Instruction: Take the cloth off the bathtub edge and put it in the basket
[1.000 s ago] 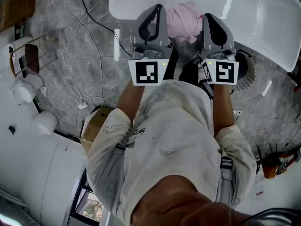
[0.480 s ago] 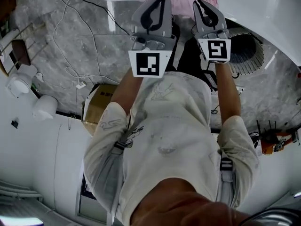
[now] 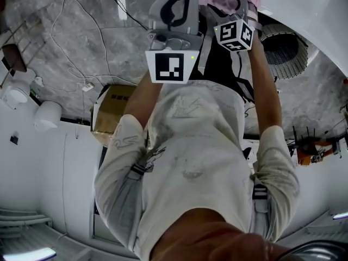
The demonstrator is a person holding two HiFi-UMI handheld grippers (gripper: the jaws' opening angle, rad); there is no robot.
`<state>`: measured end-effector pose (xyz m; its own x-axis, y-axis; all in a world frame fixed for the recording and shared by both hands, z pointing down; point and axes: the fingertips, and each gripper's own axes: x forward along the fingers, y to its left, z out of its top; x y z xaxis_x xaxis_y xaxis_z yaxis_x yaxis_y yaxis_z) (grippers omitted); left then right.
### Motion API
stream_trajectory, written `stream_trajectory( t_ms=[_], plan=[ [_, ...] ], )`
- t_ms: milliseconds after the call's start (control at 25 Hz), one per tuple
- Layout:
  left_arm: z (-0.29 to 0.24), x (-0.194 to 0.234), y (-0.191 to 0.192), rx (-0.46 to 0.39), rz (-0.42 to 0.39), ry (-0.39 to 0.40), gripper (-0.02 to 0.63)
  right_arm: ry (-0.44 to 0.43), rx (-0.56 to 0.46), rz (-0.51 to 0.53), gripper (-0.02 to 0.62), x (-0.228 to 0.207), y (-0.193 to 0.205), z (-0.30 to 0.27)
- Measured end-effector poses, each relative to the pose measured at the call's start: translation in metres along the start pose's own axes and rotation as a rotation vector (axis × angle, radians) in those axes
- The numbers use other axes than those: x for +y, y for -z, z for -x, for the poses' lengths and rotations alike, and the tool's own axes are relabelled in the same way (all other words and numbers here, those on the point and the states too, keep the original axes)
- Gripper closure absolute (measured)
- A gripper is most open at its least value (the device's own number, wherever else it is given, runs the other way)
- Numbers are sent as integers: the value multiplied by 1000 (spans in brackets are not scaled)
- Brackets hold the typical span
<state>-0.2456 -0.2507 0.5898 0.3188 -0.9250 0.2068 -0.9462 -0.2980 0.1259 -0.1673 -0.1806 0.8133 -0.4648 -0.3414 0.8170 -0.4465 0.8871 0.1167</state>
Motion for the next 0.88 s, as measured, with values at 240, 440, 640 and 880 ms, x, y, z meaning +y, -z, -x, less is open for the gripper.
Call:
stream_trajectory(
  t_ms=[240,440,640,880],
  plan=[
    [-1,6,7,15,27,-20,606,-26,238,296,129,13,42,-40],
    [-1,7,10,24,14,-26,606,-2,319,341,171,10,52,-51],
    [1,7,11,42,11,-39,606,-12,374,367,274,9,53,-44],
    [8,5,-1,38,1,-41,606,-22,335,365,336,11,42,-26]
  ],
)
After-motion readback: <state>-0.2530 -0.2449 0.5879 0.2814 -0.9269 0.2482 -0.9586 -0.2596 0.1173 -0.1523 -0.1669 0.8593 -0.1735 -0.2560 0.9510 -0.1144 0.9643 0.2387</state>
